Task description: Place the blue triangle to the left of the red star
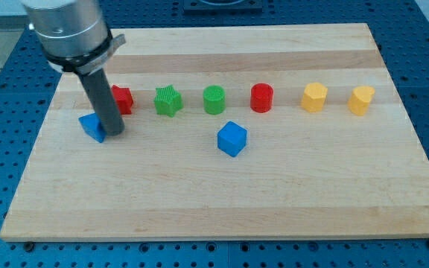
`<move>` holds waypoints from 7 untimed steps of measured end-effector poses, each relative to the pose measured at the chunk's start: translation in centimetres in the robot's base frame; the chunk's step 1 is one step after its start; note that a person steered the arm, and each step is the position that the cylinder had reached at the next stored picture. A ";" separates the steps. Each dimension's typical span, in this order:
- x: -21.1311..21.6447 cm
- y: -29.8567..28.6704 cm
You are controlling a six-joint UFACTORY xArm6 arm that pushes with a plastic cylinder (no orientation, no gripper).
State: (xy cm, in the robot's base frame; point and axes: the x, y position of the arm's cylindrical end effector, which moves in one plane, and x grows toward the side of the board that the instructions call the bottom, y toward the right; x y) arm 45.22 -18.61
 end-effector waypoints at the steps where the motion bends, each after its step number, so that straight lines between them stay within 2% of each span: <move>1: 3.5 -0.3; 2: 3.4 -3.0; 3: 2.8 -3.4; 5: 2.7 1.9; 6: 0.9 1.5; 7: 0.7 -1.6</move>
State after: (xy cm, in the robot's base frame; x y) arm 45.89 -20.20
